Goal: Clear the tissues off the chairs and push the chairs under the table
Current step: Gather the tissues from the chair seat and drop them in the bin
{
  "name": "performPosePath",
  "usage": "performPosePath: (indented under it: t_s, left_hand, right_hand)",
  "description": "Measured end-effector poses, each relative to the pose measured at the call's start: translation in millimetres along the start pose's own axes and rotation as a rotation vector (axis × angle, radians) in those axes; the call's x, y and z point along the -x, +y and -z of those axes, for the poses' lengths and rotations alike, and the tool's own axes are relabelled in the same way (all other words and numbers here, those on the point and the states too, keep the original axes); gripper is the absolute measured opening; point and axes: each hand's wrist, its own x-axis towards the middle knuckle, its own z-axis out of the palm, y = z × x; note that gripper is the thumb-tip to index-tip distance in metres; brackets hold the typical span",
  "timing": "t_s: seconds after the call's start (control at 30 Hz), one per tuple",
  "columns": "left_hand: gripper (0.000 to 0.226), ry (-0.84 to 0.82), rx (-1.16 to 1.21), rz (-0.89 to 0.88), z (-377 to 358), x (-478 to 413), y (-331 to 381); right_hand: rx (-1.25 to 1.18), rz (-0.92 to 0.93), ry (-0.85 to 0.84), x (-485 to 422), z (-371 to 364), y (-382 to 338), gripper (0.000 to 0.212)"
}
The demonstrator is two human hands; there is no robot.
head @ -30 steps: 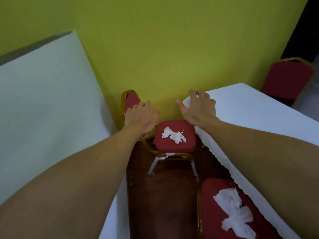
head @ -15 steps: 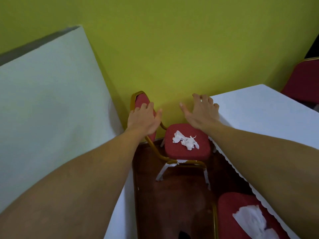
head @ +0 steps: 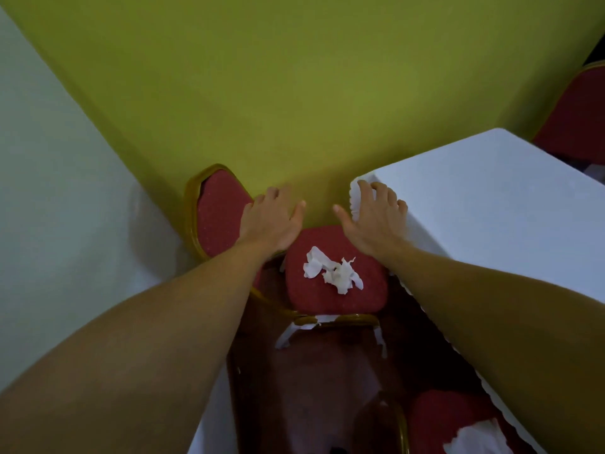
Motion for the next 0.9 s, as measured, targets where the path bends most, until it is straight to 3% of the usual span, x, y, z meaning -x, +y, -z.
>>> performPosePath:
  t_s: [0.37,0.63,0.9]
  left_hand:
    - [0.061,-0.146,0.092,-0.116,-159.0,-144.6,-23.1]
    - [0.074,-0.435,0.081,-0.112,-301.5,-193.7,-51.6]
    - [0.101,-0.689,-0.094,-0.093,-434.4,-208.8,-61.2]
  right_hand:
    - [-0.025,-0.108,-0.109,-73.5,-158.8,46.7,0.082]
    - [-0.057,-0.194,-0.369,-79.0,-293.1,87.8,0.092]
    - [-0.177,-0.221,-0.565,-52.2,-414.1,120.7,0.098]
